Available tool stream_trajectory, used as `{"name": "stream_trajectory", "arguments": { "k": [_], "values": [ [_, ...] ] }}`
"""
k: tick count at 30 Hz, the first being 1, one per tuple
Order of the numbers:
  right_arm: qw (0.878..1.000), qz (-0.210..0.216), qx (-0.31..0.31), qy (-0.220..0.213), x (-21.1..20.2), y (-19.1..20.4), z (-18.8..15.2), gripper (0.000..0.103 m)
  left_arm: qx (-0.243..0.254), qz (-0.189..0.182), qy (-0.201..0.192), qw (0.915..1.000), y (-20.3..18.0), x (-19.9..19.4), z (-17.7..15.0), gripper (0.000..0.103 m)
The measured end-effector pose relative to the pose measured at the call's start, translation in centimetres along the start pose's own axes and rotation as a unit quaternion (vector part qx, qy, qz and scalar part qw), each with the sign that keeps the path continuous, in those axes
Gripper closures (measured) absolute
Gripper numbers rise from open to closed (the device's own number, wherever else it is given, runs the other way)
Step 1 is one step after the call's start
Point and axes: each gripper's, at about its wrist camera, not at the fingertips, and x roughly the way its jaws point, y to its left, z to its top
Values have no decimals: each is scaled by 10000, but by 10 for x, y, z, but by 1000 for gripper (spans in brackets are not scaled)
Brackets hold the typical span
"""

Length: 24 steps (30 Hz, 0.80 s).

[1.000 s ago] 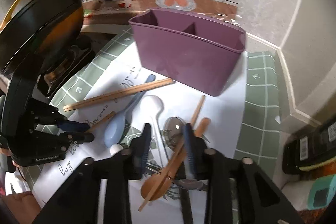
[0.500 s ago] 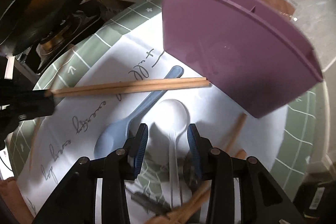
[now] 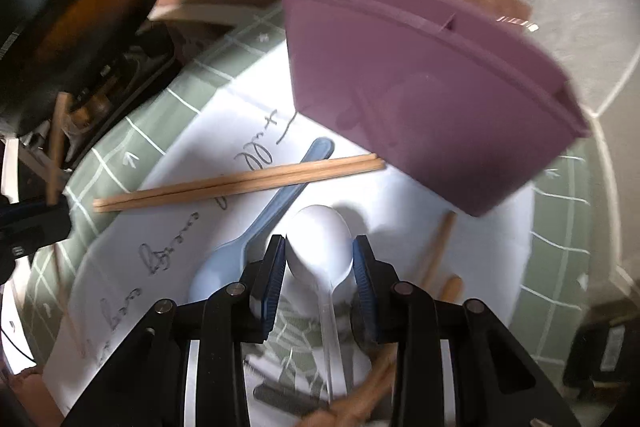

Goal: Organize utensils
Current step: 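Grasp a single wooden chopstick with the left gripper, then lower the white spoon into the purple caddy with the right gripper while the left lifts the chopstick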

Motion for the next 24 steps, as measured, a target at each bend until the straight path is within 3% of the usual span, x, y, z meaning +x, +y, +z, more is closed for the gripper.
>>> {"name": "stream_trajectory", "arguments": {
  "k": [8, 13, 19, 24],
  "values": [
    [9947, -87, 406, -946, -94, -1, -18, 72, 270, -426, -376, 9980, -21, -26, 17, 97],
    [9882, -325, 389, -1446, -148, 4, -13, 72, 458, -680, -772, 9936, -36, -56, 49, 97],
    [9756, -632, 222, -2090, -213, 2, 21, 72, 711, -837, -1361, 9846, -56, -99, 108, 97],
    [9550, -894, 149, -2825, -261, -14, 62, 72, 961, -616, -1866, 9758, -75, -131, 160, 97]
  ]
}}
